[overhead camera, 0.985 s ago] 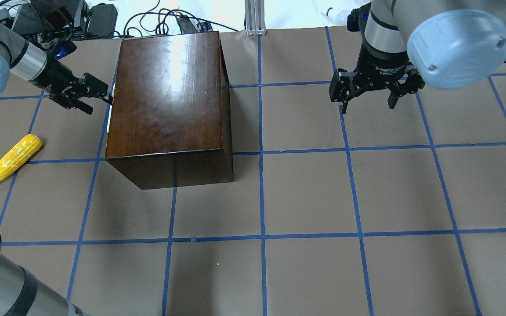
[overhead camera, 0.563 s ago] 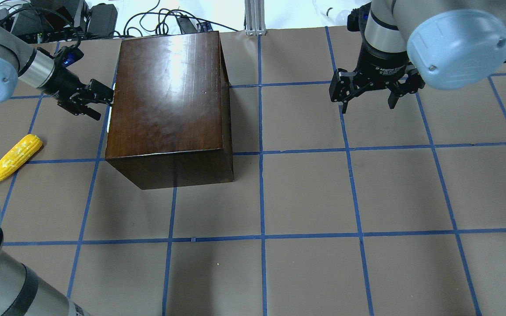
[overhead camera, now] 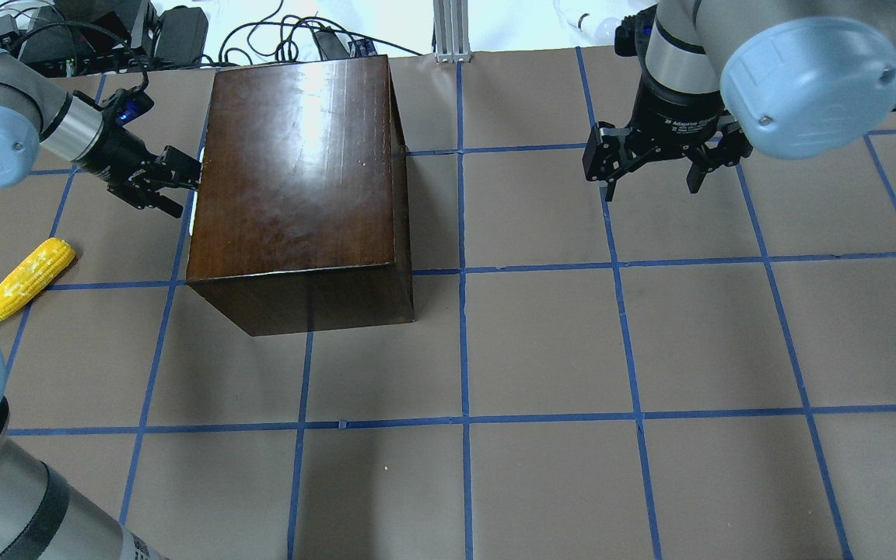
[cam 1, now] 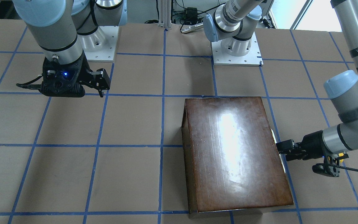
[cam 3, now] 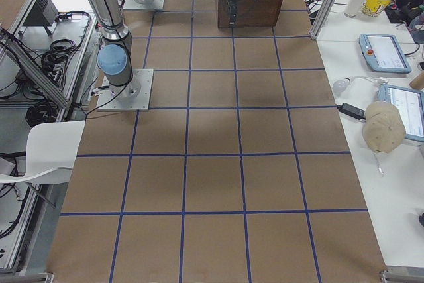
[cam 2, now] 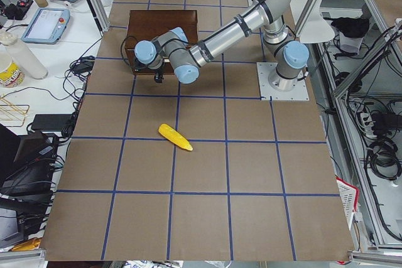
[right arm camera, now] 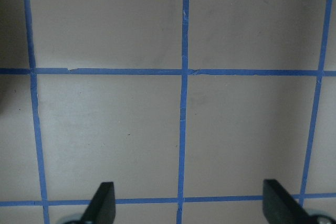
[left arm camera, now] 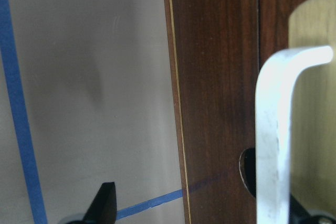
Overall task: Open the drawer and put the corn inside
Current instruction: 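Hook the left gripper onto the white drawer handle, then pull the drawer outward with the left gripper, then move the left gripper to the yellow corn cob and grasp it, then lift the corn cob with the left gripper over the open drawer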
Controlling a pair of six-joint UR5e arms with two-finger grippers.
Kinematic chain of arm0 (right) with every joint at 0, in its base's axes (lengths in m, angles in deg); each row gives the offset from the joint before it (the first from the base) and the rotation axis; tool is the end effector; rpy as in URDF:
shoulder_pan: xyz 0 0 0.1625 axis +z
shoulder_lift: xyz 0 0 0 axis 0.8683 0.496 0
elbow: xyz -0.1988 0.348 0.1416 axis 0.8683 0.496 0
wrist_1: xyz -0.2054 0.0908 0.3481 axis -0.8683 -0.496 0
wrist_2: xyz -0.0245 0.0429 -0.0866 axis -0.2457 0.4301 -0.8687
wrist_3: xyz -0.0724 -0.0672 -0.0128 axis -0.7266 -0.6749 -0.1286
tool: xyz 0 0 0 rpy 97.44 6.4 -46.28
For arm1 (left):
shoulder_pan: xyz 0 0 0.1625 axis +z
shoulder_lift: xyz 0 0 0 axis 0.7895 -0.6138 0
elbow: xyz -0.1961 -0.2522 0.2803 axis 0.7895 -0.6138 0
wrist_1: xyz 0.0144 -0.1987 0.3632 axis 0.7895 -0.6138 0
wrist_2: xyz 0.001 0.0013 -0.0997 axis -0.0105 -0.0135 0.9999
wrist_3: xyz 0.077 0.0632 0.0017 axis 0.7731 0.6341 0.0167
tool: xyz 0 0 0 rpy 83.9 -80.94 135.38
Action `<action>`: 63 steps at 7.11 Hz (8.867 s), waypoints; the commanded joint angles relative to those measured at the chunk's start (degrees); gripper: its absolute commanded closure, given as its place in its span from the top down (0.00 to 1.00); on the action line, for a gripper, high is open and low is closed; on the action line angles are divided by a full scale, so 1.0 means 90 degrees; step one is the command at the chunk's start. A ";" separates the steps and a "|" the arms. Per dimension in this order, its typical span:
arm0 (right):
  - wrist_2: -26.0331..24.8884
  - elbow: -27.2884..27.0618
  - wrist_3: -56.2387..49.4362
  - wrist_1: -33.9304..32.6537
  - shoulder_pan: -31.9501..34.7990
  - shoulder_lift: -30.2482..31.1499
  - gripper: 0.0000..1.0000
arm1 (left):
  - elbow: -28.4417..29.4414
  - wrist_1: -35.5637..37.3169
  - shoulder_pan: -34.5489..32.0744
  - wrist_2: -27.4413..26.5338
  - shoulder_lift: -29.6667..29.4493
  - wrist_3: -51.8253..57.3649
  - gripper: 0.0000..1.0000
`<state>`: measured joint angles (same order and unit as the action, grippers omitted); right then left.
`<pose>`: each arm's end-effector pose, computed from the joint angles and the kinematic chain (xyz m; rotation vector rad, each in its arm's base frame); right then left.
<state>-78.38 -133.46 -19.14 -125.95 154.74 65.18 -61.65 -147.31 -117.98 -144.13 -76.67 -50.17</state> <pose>0.1680 -0.5135 0.4427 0.0352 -3.0779 -0.0644 0.0982 -0.6403 0.2512 -0.0801 -2.6680 -0.0540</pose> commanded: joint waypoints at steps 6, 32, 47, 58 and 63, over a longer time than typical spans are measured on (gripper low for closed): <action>0.0000 0.0000 0.0000 0.0000 0.0000 0.0010 1.00 | 0.0180 -0.0027 0.0070 -0.0580 -0.0020 0.0680 1.00; 0.0000 0.0000 0.0000 0.0000 0.0000 0.0010 1.00 | 0.1275 -0.0730 0.1154 -0.0906 -0.0285 0.2264 1.00; 0.0000 0.0000 0.0000 -0.0010 0.0000 0.0000 1.00 | 0.0053 0.1719 0.2072 -0.2947 -0.0830 0.5906 1.00; 0.0010 0.0000 0.0000 0.0000 0.0000 0.0010 1.00 | 0.1976 -0.0951 0.1369 -0.2616 0.0270 0.2610 0.00; 0.0019 0.0000 0.0000 -0.0010 0.0000 0.0000 1.00 | 0.1959 -0.1424 0.0024 -0.2322 0.0926 0.0120 0.00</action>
<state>-78.21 -133.46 -19.13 -125.97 154.75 65.19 -43.60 -159.62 -114.40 -165.08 -69.20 -43.73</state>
